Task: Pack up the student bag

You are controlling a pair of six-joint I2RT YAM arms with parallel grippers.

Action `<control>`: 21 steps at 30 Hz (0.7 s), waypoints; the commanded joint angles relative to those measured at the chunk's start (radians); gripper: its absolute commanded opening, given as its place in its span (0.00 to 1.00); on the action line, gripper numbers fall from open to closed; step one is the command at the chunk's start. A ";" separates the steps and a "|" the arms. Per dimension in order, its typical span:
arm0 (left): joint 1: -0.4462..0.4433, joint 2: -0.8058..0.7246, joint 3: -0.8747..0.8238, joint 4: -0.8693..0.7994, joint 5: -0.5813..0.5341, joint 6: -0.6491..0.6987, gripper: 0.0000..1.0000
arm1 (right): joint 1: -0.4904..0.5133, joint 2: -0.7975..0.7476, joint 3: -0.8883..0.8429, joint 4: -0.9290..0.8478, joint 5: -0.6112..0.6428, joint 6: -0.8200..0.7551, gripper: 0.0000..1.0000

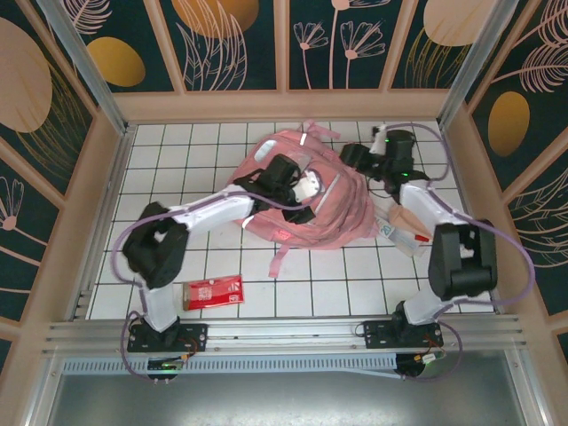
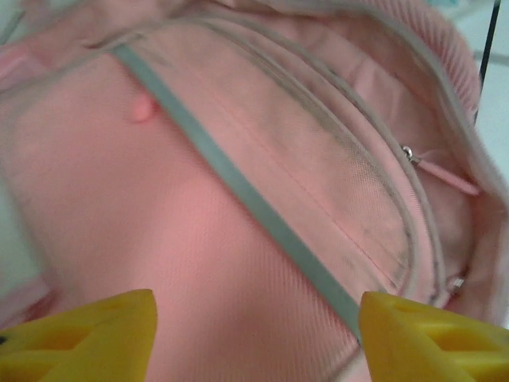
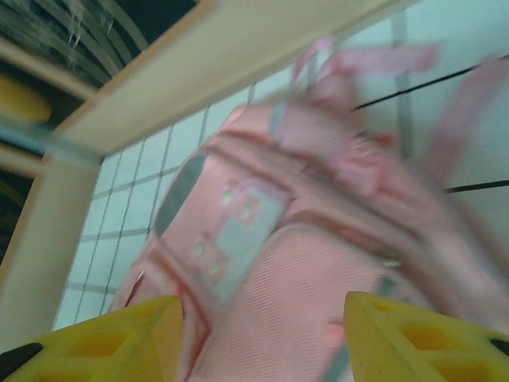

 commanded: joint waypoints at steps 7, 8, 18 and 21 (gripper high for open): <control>-0.139 0.201 0.271 -0.036 -0.110 -0.215 0.74 | -0.049 -0.187 -0.151 -0.258 0.158 -0.096 0.58; -0.147 0.230 0.308 -0.064 -0.141 -0.251 0.74 | -0.050 -0.196 -0.162 -0.254 0.159 -0.094 0.58; -0.171 0.316 0.358 -0.163 -0.451 -0.455 0.70 | -0.051 -0.240 -0.210 -0.243 0.136 -0.084 0.56; -0.170 0.303 0.350 -0.170 -0.477 -0.502 0.61 | -0.052 -0.246 -0.219 -0.261 0.124 -0.108 0.51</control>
